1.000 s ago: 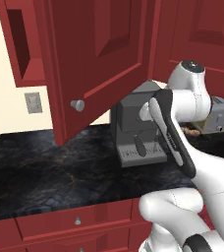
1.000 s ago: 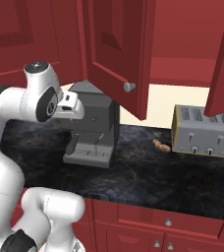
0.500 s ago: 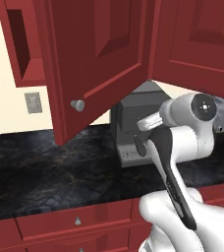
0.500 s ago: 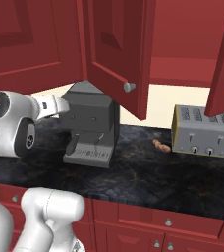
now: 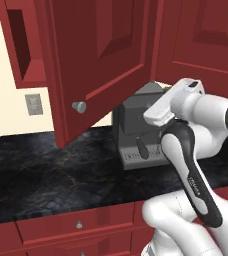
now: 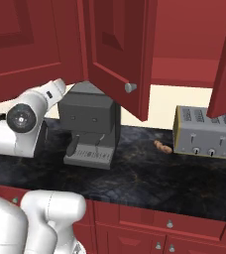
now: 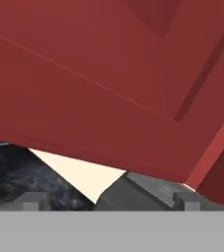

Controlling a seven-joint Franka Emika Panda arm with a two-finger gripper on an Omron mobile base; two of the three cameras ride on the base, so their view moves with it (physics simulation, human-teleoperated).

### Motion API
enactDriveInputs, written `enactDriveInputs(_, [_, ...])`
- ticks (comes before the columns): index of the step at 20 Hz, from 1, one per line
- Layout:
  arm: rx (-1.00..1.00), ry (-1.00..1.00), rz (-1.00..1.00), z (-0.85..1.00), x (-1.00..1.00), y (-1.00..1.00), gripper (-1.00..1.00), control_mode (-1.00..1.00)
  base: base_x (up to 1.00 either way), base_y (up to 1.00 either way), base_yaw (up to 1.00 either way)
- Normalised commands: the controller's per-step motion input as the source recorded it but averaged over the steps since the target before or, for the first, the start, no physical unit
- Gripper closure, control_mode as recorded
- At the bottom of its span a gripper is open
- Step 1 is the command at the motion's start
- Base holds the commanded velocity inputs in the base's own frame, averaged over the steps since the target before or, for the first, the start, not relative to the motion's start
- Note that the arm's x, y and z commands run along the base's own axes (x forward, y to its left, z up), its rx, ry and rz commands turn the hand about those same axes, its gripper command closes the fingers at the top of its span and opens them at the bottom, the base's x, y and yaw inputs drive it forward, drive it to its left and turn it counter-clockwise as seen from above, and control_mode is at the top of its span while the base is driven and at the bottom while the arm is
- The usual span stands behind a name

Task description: Close all open cabinet doors.

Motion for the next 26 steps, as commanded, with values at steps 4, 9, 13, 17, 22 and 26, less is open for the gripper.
enactDriveInputs(4, [-0.04,-0.07,0.18,0.44,0.41,0.81,-1.00,-1.00,0.00,0.00,0.00])
enactDriveInputs(9, [-0.06,-0.01,0.08,0.44,0.40,0.87,-1.00,-1.00,0.00,0.00,0.00])
enactDriveInputs(13, [-0.10,0.00,0.01,0.37,0.31,0.87,-1.00,-1.00,0.00,0.00,0.00])
enactDriveInputs(17, [-0.10,0.00,0.00,0.34,0.34,0.85,-1.00,-1.00,0.00,0.00,0.00])
enactDriveInputs(22, [-0.10,0.00,-0.08,0.26,0.41,0.73,-1.00,-1.00,0.00,0.00,0.00])
enactDriveInputs(26, [-0.12,0.00,-0.20,0.08,0.51,0.67,-1.00,-1.00,0.00,0.00,0.00])
